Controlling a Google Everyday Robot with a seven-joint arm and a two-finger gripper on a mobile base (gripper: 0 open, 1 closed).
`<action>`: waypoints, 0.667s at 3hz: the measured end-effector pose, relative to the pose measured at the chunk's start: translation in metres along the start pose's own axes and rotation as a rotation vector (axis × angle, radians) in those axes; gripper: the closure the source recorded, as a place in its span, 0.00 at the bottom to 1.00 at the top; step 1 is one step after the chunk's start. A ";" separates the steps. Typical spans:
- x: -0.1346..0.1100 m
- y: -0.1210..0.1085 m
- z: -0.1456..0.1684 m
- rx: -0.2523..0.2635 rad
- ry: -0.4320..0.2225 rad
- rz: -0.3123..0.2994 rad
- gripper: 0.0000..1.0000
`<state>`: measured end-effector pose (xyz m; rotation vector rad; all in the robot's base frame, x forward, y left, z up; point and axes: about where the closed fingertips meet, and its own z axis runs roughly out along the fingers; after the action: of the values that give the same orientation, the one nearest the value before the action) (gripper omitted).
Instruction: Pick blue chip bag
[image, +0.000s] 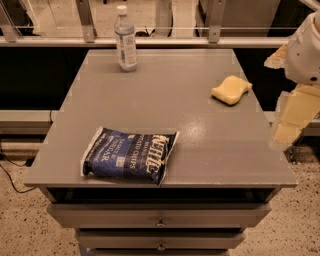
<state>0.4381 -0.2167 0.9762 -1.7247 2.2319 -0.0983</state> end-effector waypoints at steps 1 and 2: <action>0.000 0.000 0.000 0.000 -0.001 -0.001 0.00; -0.005 -0.003 0.002 -0.003 -0.017 -0.008 0.00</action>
Offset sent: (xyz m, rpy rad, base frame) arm 0.0096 0.0084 -0.0060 0.0322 0.0179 0.0299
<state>0.4425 -0.2123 0.9761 -1.7296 2.2143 -0.0820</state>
